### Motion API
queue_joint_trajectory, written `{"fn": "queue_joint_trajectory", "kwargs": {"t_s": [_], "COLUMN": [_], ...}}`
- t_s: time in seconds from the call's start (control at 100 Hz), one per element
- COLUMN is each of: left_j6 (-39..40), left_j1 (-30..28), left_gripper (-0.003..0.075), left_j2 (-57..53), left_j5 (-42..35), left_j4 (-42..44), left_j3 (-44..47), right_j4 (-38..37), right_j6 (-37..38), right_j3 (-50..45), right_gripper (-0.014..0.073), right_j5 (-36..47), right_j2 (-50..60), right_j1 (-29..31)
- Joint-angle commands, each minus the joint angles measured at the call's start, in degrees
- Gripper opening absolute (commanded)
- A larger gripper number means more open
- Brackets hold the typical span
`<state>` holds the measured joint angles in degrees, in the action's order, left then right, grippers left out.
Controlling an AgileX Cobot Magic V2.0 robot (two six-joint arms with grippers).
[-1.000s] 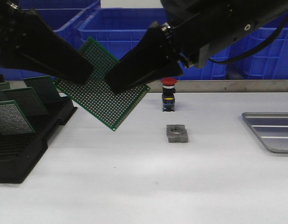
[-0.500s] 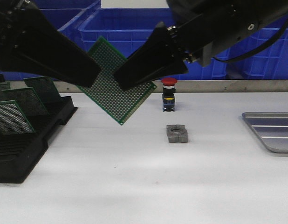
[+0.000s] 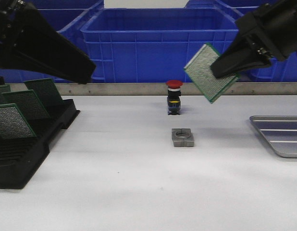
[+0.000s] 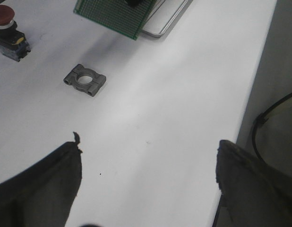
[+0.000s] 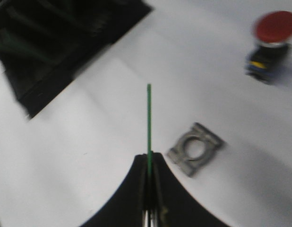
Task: Place circuit board on tray
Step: 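Release the left gripper and carry the board toward the silver tray, then lower the board into the silver tray and open the right gripper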
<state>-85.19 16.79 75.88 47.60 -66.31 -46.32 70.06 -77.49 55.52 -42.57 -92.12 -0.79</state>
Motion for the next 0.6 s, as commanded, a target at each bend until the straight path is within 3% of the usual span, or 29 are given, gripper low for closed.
{"fn": "queue_joint_trajectory", "kwargs": {"t_s": [0.0, 0.3, 0.59], "left_j6": [0.5, 0.5, 0.5], "left_j1": [-0.1, -0.1, -0.1], "left_gripper": [0.0546, 0.0546, 0.0545], "left_j2": [-1.6, -1.6, -1.6], "left_j5": [0.6, 0.6, 0.6], "left_j4": [-3.7, -5.1, -5.1], "left_j3": [-1.5, -1.5, -1.5], "right_j4": [2.1, 1.6, -0.3], "right_j6": [5.4, 10.6, 11.3], "right_j3": [1.5, 1.4, 1.4], "right_gripper": [-0.0069, -0.0069, -0.0069], "right_j5": [3.4, 7.5, 7.6], "right_j2": [1.9, 1.2, -5.8], "right_j1": [3.0, 12.0, 15.1]}}
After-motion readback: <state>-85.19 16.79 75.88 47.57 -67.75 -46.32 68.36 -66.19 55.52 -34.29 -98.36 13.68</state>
